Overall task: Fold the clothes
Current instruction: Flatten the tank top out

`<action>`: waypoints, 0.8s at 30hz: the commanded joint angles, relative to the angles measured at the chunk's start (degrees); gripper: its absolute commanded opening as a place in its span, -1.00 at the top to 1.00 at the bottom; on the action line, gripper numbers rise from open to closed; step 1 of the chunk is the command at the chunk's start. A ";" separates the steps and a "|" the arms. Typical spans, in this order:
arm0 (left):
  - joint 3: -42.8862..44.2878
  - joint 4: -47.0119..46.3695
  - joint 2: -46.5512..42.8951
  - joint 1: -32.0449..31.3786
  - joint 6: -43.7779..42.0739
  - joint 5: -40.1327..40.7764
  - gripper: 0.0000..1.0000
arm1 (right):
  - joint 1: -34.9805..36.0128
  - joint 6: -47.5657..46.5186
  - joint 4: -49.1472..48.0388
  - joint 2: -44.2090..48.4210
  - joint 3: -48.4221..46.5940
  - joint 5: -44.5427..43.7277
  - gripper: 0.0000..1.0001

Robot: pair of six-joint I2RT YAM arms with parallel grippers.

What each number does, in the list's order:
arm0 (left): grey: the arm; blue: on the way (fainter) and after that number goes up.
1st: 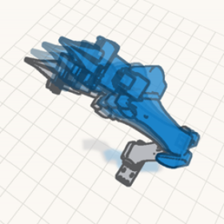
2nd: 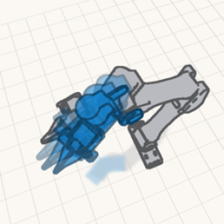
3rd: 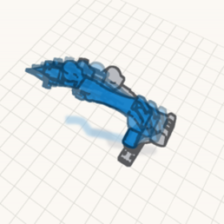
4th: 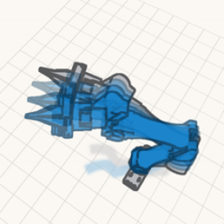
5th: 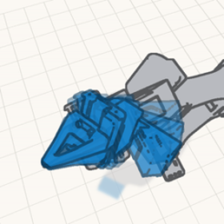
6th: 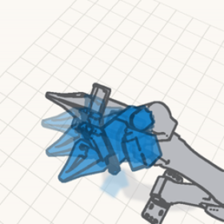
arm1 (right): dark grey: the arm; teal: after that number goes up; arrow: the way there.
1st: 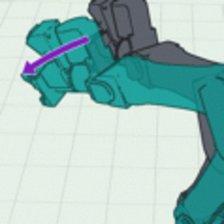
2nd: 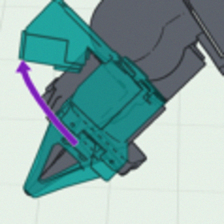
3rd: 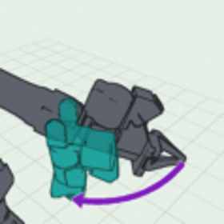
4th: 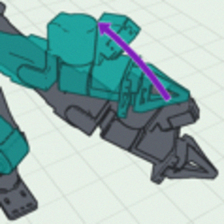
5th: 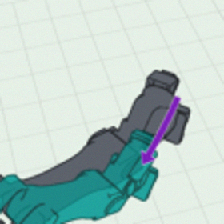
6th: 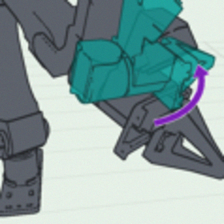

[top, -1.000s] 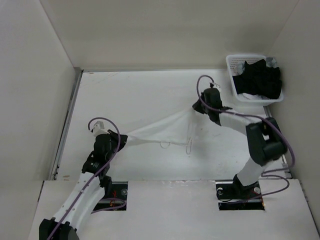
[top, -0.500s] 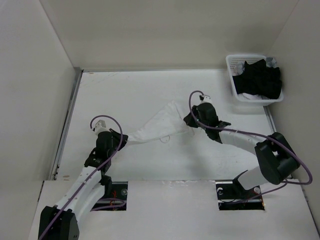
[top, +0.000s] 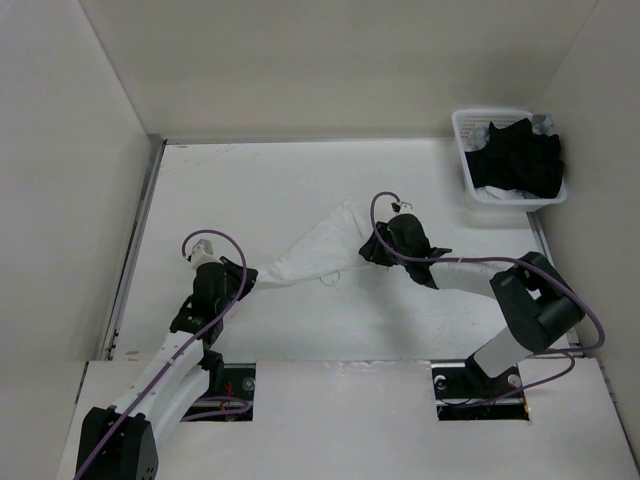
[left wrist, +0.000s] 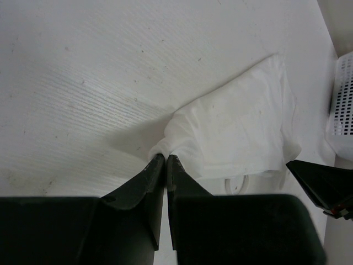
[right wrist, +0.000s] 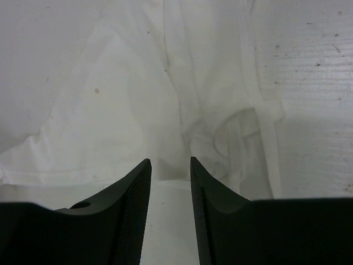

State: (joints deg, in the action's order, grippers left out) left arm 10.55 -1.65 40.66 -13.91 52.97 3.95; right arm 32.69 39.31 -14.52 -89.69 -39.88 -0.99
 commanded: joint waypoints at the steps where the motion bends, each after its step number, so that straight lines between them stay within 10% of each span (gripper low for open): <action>1: -0.44 -3.36 0.12 -0.19 -0.32 -0.61 0.91 | -0.21 1.29 -3.93 -1.19 -0.38 0.99 0.24; 18: -0.35 -3.36 0.12 -0.19 -0.15 -0.61 0.91 | -0.39 3.23 -4.55 -1.72 0.77 2.75 0.35; 24: -0.35 -3.36 -0.15 -0.19 -0.06 -0.61 0.91 | -0.39 3.76 -4.72 -2.33 0.85 2.84 0.72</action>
State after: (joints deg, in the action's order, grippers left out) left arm 10.46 -2.00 40.66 -13.91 52.99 3.86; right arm 32.62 42.46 -15.77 -91.37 -39.13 1.34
